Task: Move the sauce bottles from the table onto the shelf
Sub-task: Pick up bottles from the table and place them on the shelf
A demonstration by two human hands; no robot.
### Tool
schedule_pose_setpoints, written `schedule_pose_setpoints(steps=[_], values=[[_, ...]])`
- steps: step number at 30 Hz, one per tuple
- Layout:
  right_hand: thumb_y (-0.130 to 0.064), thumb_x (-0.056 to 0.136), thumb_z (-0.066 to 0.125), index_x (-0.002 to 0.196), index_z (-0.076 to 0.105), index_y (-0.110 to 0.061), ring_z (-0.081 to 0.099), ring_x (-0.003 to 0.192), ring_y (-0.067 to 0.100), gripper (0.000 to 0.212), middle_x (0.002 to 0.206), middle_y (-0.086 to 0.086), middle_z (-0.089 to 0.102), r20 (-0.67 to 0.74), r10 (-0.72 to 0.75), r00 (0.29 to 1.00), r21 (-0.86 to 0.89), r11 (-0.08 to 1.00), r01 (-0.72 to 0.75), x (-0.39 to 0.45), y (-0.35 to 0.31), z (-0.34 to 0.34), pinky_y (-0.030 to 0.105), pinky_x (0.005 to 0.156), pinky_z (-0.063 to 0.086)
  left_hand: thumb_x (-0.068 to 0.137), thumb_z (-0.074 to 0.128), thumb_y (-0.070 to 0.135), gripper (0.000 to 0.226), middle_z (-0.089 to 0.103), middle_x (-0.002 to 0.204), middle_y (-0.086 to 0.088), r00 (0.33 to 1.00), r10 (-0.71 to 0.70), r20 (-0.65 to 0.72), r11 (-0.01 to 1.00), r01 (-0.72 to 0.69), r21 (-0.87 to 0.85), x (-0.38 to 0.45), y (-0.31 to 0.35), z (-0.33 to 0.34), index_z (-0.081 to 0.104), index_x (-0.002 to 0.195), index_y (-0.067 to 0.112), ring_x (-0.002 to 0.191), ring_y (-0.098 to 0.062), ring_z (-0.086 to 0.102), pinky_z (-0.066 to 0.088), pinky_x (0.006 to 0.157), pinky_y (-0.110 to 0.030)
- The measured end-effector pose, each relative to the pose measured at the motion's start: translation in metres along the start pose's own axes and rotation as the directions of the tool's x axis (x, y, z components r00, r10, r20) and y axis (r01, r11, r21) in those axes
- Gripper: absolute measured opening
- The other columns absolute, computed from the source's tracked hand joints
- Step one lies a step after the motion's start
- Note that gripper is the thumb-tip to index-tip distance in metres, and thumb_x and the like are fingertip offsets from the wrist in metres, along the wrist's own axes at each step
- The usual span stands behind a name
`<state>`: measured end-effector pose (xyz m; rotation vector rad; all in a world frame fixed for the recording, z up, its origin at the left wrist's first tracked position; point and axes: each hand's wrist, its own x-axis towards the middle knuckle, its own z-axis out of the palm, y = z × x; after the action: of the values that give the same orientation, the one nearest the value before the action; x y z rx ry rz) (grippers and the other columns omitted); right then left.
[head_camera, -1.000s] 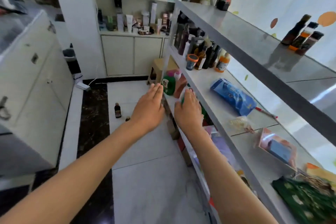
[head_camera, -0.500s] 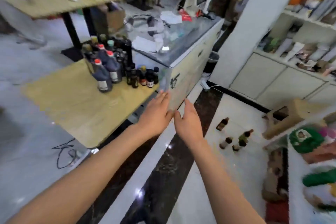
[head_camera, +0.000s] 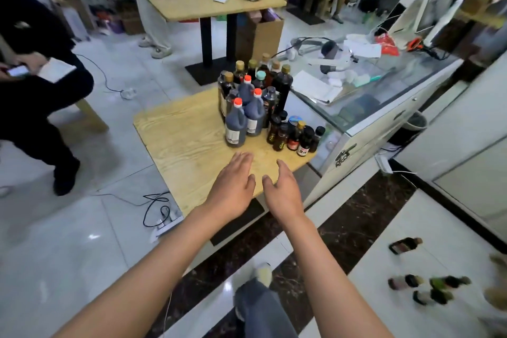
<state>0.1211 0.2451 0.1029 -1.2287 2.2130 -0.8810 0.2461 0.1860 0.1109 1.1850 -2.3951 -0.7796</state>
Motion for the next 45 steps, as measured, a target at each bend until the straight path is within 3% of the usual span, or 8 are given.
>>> schedule_pose_setpoints(steps=[8, 13, 17, 24, 29, 36, 41, 45], values=[[-0.024, 0.101, 0.045, 0.146, 0.042, -0.018, 0.046, 0.133, 0.026, 0.045, 0.147, 0.009, 0.048, 0.004, 0.160, 0.987, 0.105, 0.982, -0.159, 0.114, 0.057, -0.002, 0.034, 0.105, 0.038, 0.101, 0.041, 0.025, 0.056, 0.020, 0.160, -0.005, 0.988, -0.077, 0.136, 0.997, 0.076, 0.015, 0.116, -0.003, 0.038, 0.020, 0.152, 0.013, 0.149, -0.016, 0.009, 0.015, 0.120, -0.034], [-0.018, 0.102, 0.043, 0.143, 0.047, -0.021, 0.058, 0.116, 0.030, 0.041, 0.142, 0.009, 0.052, 0.030, 0.282, 0.959, 0.130, 0.950, -0.284, 0.192, 0.093, -0.006, 0.041, 0.097, 0.049, 0.099, 0.046, 0.022, 0.055, 0.031, 0.155, -0.007, 0.970, -0.140, 0.199, 0.990, 0.137, 0.029, 0.193, -0.011, 0.066, 0.028, 0.150, 0.012, 0.143, -0.020, 0.026, 0.022, 0.117, -0.032], [-0.018, 0.100, 0.047, 0.143, 0.046, -0.022, 0.047, 0.132, 0.024, 0.043, 0.146, 0.003, 0.049, 0.067, 0.239, 0.969, 0.093, 0.965, -0.245, 0.235, 0.105, 0.000, 0.040, 0.107, 0.041, 0.097, 0.049, 0.017, 0.050, 0.039, 0.150, -0.004, 0.971, -0.175, 0.162, 0.983, 0.182, -0.034, 0.224, -0.028, 0.086, 0.037, 0.146, 0.014, 0.139, -0.018, 0.033, 0.025, 0.115, -0.030], [-0.014, 0.096, 0.055, 0.136, 0.050, -0.020, 0.053, 0.121, 0.027, 0.041, 0.133, 0.006, 0.057, 0.078, 0.236, 0.969, -0.009, 0.972, -0.236, 0.288, 0.101, 0.020, 0.044, 0.096, 0.048, 0.092, 0.051, 0.001, 0.047, 0.049, 0.138, -0.008, 0.969, -0.217, 0.122, 0.955, 0.237, -0.179, 0.280, -0.050, 0.110, 0.048, 0.137, 0.010, 0.127, -0.024, 0.047, 0.036, 0.105, -0.031], [-0.014, 0.094, 0.054, 0.141, 0.046, -0.025, 0.052, 0.122, 0.027, 0.049, 0.139, 0.003, 0.051, 0.013, 0.269, 0.963, -0.090, 0.959, -0.267, 0.309, 0.100, 0.031, 0.041, 0.093, 0.049, 0.089, 0.045, -0.009, 0.058, 0.042, 0.143, -0.007, 0.984, -0.129, 0.122, 0.962, 0.154, -0.225, 0.322, -0.061, 0.122, 0.043, 0.143, 0.012, 0.130, -0.022, 0.043, 0.036, 0.110, -0.035], [-0.012, 0.090, 0.062, 0.145, 0.047, -0.021, 0.052, 0.127, 0.022, 0.058, 0.144, 0.002, 0.051, 0.049, 0.208, 0.977, -0.128, 0.971, -0.201, 0.324, 0.110, 0.039, 0.036, 0.100, 0.046, 0.090, 0.053, 0.005, 0.055, 0.044, 0.139, -0.010, 0.965, 0.014, 0.261, 0.997, -0.034, 0.071, 0.352, -0.086, 0.137, 0.043, 0.144, 0.014, 0.119, -0.031, 0.049, 0.042, 0.097, -0.041], [-0.019, 0.088, 0.068, 0.133, 0.055, -0.019, 0.062, 0.109, 0.024, 0.047, 0.121, 0.002, 0.067, -0.039, 0.208, 0.977, 0.011, 0.978, -0.207, 0.318, 0.113, 0.048, 0.038, 0.088, 0.051, 0.086, 0.065, 0.007, 0.047, 0.054, 0.129, -0.011, 0.974, 0.025, 0.227, 0.996, -0.004, -0.094, 0.347, -0.101, 0.138, 0.053, 0.131, 0.006, 0.112, -0.030, 0.057, 0.046, 0.094, -0.043], [-0.016, 0.088, 0.069, 0.129, 0.058, -0.020, 0.062, 0.105, 0.021, 0.043, 0.115, 0.002, 0.068, -0.078, 0.230, 0.970, 0.091, 0.971, -0.223, 0.302, 0.119, 0.052, 0.027, 0.082, 0.047, 0.083, 0.066, -0.002, 0.046, 0.061, 0.124, -0.013, 0.958, 0.105, 0.267, 0.973, -0.044, -0.225, 0.338, -0.103, 0.137, 0.056, 0.128, 0.004, 0.111, -0.028, 0.061, 0.048, 0.096, -0.041]])
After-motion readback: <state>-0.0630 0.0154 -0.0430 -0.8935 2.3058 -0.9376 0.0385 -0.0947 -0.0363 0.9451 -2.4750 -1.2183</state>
